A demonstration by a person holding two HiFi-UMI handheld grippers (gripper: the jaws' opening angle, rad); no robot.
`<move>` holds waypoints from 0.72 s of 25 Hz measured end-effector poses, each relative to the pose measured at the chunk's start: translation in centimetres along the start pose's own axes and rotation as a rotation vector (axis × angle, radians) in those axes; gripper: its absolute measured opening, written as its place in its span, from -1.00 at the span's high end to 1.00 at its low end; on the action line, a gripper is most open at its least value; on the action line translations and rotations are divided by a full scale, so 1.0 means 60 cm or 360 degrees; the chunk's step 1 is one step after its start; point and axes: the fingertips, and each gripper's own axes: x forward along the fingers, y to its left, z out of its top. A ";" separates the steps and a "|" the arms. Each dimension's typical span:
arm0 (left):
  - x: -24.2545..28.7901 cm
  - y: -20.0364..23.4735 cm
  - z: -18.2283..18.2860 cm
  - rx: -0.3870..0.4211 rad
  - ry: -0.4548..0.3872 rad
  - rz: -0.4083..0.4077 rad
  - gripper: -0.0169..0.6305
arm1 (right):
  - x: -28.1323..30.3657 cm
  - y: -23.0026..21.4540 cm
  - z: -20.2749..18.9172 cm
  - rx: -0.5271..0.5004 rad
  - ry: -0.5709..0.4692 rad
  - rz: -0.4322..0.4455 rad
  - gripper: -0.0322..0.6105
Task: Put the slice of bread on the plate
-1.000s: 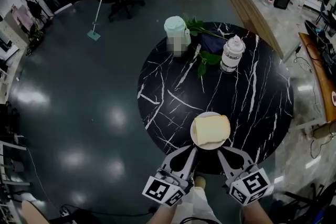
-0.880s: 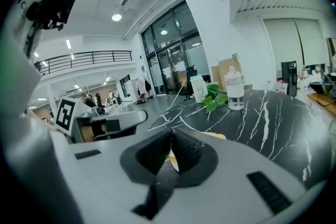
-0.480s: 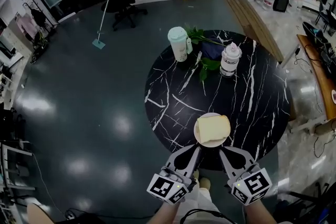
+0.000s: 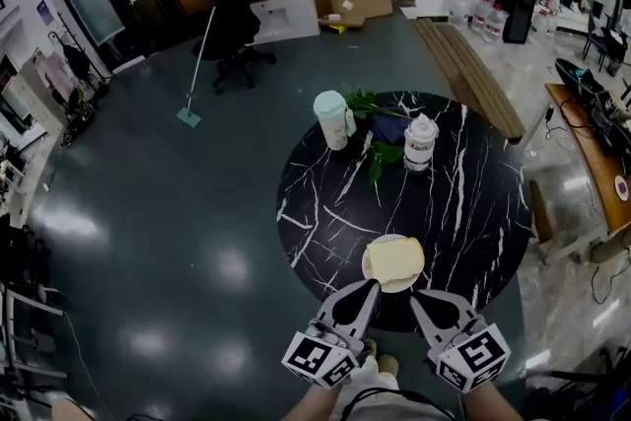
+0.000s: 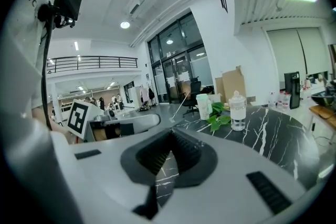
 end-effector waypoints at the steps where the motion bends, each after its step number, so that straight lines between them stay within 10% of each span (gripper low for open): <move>1: 0.001 -0.004 0.006 0.0002 -0.0007 -0.0004 0.93 | -0.004 0.001 0.006 -0.0003 -0.0011 -0.0002 0.88; 18: 0.014 -0.036 0.075 0.0079 -0.0058 -0.0078 0.93 | -0.025 0.004 0.064 0.0059 -0.0105 -0.0006 0.88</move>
